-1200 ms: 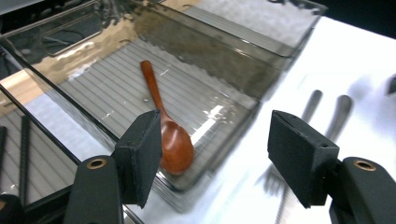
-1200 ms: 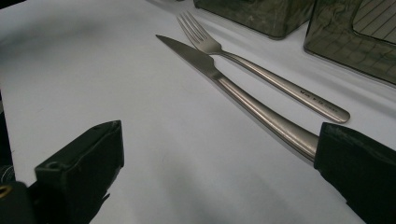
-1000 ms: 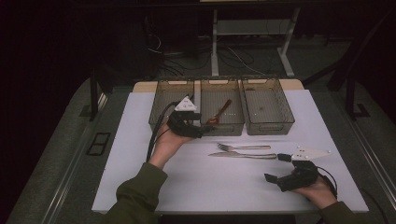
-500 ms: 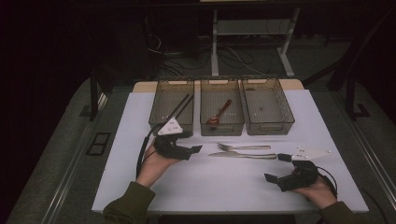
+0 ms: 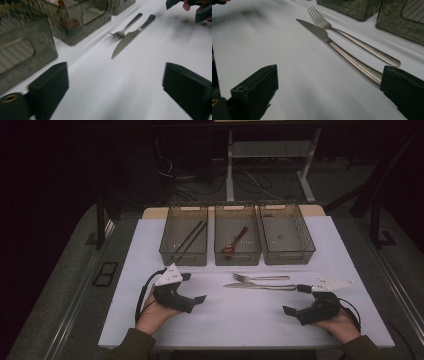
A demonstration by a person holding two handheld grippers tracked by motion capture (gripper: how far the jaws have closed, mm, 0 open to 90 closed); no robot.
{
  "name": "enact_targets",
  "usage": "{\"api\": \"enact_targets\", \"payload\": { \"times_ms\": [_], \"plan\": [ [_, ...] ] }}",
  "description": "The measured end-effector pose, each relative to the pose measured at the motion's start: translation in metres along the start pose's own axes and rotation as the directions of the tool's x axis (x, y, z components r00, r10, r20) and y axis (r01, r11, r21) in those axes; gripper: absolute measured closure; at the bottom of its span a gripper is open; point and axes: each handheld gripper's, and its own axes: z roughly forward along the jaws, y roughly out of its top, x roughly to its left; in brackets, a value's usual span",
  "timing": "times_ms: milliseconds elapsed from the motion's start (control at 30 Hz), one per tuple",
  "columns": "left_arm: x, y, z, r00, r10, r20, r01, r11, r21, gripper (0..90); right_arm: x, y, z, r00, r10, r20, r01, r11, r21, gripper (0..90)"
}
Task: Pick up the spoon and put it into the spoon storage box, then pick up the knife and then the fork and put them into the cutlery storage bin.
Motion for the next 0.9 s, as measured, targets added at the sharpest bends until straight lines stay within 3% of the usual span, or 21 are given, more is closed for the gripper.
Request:
{"api": "enact_targets", "payload": {
  "times_ms": [200, 500, 600, 800, 900],
  "plan": [
    [-0.002, -0.011, -0.003, 0.9999, -0.01, 0.014, 0.009, 0.9997, 0.022, 0.0, 0.0, 0.0, 0.0, 1.0, -0.002, -0.002, 0.002, 1.0, 0.0, 0.9],
    [-0.002, -0.013, -0.003, 0.9997, -0.011, 0.022, 0.01, 0.9992, 0.04, 0.0, -0.001, 0.003, 0.0, 1.0, -0.003, -0.009, 0.003, 1.0, 0.002, 1.0],
    [-0.002, -0.012, -0.003, 0.9997, -0.016, 0.021, 0.015, 0.9993, 0.033, 0.0, -0.002, 0.005, 0.0, 0.9997, -0.01, -0.023, 0.01, 1.0, 0.003, 5.1],
    [-0.003, -0.013, -0.004, 0.9996, -0.015, 0.025, 0.014, 0.9992, 0.039, 0.0, -0.007, 0.012, -0.001, 0.9977, 0.022, -0.064, -0.021, 1.0, 0.006, 14.9],
    [-0.003, -0.013, -0.003, 0.9995, -0.015, 0.027, 0.015, 0.9992, 0.036, 0.0, -0.009, 0.018, -0.001, 0.9974, 0.029, -0.067, -0.029, 1.0, 0.004, 25.0]
  ]
}}
